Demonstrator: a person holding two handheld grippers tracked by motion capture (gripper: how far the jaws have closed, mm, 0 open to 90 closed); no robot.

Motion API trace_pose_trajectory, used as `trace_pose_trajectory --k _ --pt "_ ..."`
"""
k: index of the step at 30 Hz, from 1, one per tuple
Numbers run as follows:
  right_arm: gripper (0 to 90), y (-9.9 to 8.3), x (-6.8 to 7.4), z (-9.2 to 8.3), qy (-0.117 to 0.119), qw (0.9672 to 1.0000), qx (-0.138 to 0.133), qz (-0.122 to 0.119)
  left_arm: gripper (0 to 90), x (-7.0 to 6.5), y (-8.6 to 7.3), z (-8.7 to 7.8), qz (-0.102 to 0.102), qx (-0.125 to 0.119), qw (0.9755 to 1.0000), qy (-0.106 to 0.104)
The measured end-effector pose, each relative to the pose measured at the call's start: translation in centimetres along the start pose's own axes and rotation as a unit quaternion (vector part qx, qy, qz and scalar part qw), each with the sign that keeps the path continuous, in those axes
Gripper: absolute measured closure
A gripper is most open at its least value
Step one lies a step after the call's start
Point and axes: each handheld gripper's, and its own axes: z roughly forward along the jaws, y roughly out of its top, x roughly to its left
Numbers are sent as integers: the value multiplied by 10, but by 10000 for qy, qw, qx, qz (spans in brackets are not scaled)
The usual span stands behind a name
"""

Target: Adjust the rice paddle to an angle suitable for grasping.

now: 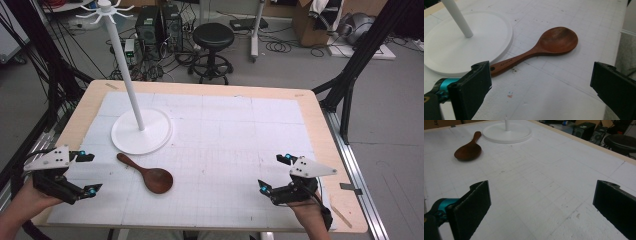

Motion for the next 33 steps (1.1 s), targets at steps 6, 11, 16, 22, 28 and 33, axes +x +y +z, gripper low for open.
trace_pose_trajectory --k 6,11,16,22,28,33 --pt "8 0 2 2 32 10000 26 -53 41 0 9 -4 195 287 9993 -109" --pt "8 0 2 0 40 10000 -14 -89 52 1 16 -2 362 438 9983 -158" --pt "8 -1 2 -1 47 9999 -40 -94 52 2 24 2 536 703 9959 -211" --pt "8 1 2 -1 35 9999 -79 -147 52 3 30 7 684 898 9932 -286" --pt "9 0 1 -2 38 9999 -84 -139 63 -1 35 18 905 1197 9877 -429" --pt "8 0 1 -1 42 9999 -70 -127 70 -2 37 26 994 1465 9829 -513"
